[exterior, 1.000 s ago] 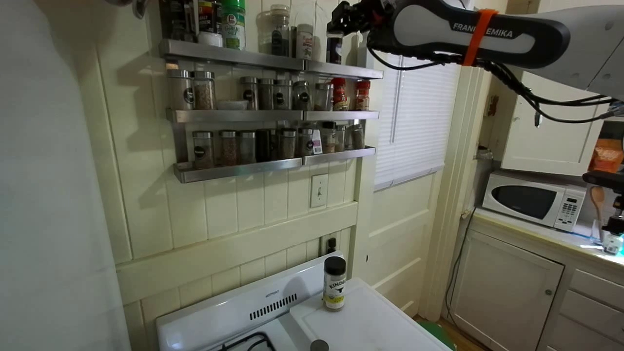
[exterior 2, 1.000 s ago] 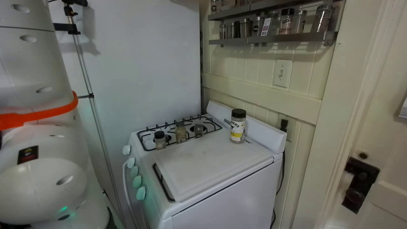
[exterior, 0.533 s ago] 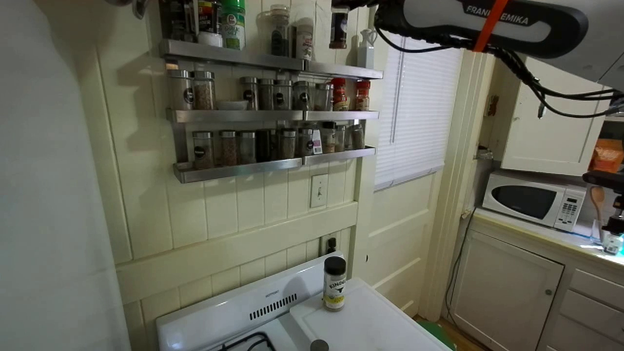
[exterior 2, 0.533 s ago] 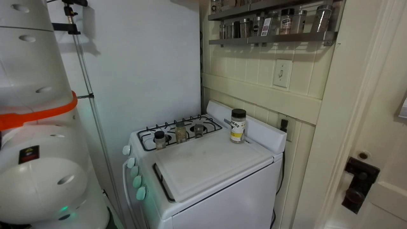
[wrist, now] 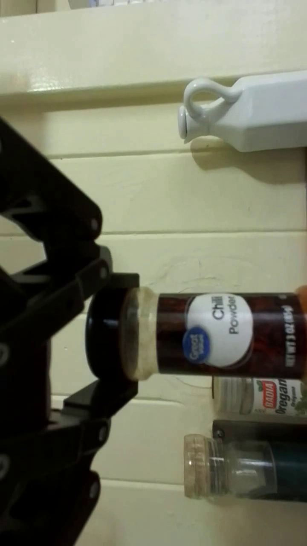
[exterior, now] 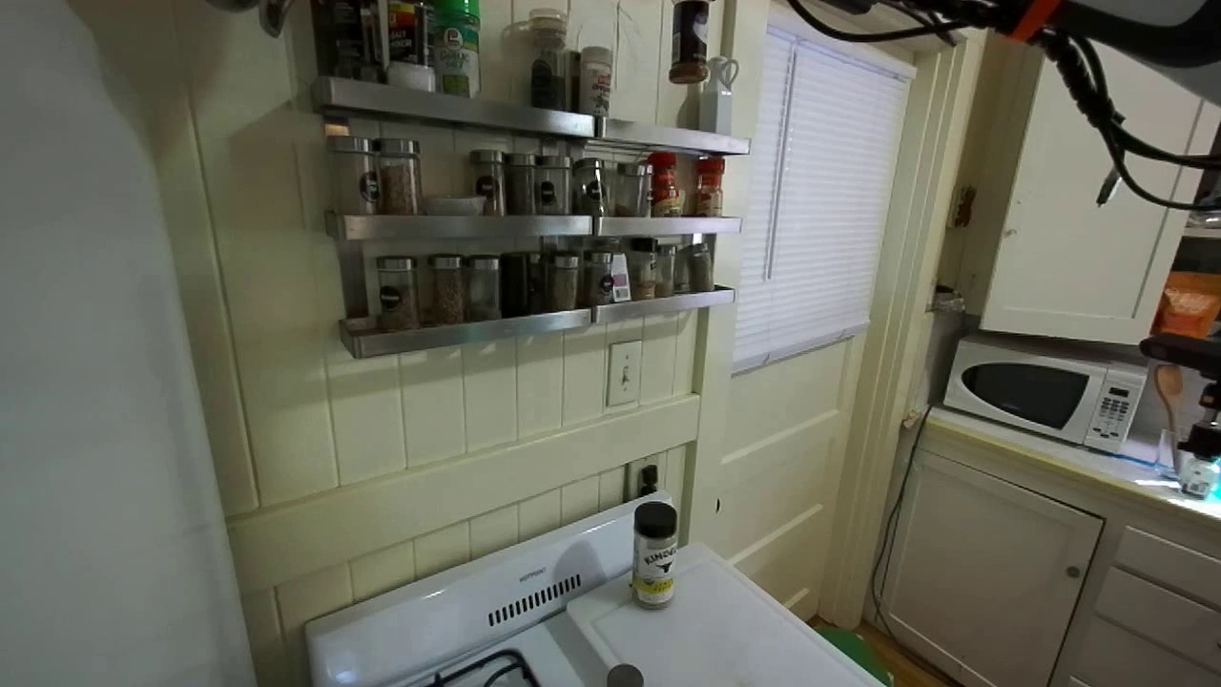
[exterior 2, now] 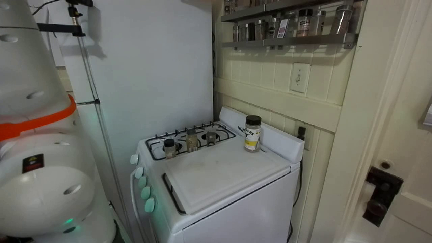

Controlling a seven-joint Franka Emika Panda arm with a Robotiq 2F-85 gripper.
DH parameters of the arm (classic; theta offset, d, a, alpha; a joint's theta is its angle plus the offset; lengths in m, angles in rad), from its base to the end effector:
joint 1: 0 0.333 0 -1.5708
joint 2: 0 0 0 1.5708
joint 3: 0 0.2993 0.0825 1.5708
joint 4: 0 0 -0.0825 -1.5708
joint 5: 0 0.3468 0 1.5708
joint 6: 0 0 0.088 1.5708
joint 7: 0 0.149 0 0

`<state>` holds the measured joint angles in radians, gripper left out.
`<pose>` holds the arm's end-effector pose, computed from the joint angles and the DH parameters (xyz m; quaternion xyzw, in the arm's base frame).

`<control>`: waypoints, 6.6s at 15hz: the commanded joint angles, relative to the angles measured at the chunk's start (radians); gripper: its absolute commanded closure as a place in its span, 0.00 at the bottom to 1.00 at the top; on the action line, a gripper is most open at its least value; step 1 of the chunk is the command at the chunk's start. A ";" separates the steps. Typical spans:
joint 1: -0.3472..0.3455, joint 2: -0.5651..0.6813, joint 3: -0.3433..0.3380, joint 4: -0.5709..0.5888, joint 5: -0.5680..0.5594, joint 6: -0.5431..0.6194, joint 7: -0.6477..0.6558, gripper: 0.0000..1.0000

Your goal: Remove one jar from the topmost shelf and put it on the stovetop.

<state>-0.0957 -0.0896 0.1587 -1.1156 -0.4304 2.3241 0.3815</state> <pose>0.4746 0.0179 0.9369 0.7714 -0.0973 0.6234 0.0827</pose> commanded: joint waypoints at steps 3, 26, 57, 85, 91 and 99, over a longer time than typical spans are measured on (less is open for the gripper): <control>-0.017 -0.141 0.068 -0.192 -0.278 -0.066 0.253 0.70; 0.014 -0.574 0.052 -0.980 -0.370 -0.335 0.802 0.45; 0.214 -0.385 0.196 -1.417 -0.950 0.134 1.453 0.70; 0.363 0.047 0.134 -1.573 -1.482 -0.342 2.252 0.70; 0.361 0.186 0.138 -1.549 -1.567 -0.479 2.422 0.70; 0.357 0.191 0.144 -1.491 -1.545 -0.461 2.392 0.12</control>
<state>0.2545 0.0793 0.3026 -2.6156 -1.9619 1.8777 2.7115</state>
